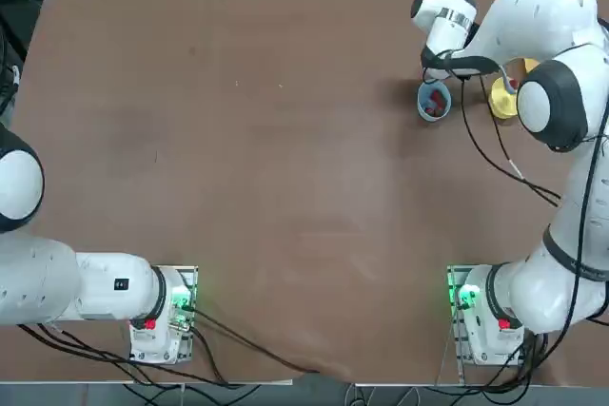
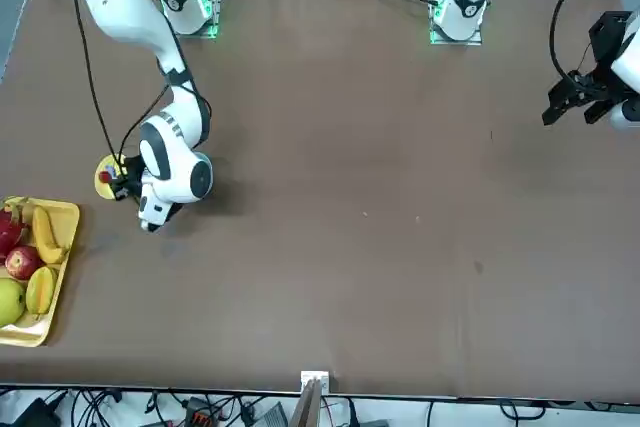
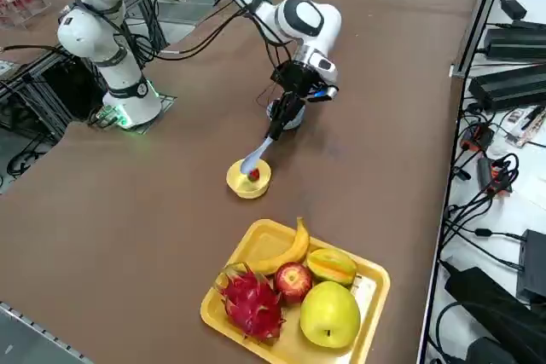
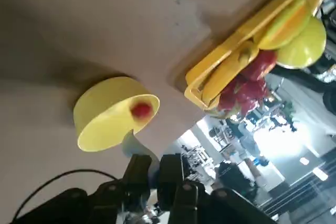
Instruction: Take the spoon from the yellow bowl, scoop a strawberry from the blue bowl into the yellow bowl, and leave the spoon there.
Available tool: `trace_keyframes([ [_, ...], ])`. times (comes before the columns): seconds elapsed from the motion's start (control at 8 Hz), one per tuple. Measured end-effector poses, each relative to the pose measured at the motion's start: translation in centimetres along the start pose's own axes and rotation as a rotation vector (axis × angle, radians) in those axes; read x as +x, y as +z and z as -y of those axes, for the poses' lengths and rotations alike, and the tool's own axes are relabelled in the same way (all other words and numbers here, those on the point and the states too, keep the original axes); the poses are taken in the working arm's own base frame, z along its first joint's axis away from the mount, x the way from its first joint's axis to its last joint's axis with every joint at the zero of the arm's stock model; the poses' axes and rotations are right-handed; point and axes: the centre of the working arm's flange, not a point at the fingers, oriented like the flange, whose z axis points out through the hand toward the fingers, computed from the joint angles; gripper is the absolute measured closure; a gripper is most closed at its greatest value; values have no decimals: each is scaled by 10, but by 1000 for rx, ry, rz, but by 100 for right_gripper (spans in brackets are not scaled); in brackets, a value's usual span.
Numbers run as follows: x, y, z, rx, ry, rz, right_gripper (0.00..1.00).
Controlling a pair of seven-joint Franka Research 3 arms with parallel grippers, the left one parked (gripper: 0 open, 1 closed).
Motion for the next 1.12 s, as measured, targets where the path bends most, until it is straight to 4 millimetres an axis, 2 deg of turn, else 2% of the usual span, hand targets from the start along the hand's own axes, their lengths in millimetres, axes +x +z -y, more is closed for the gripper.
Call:
trace_keyframes([
  [0.25,3,-1,-5,4,-108,-3,89],
  [0.5,9,1,3,21,-125,1,89],
  [1.12,9,5,8,51,103,45,89],
])
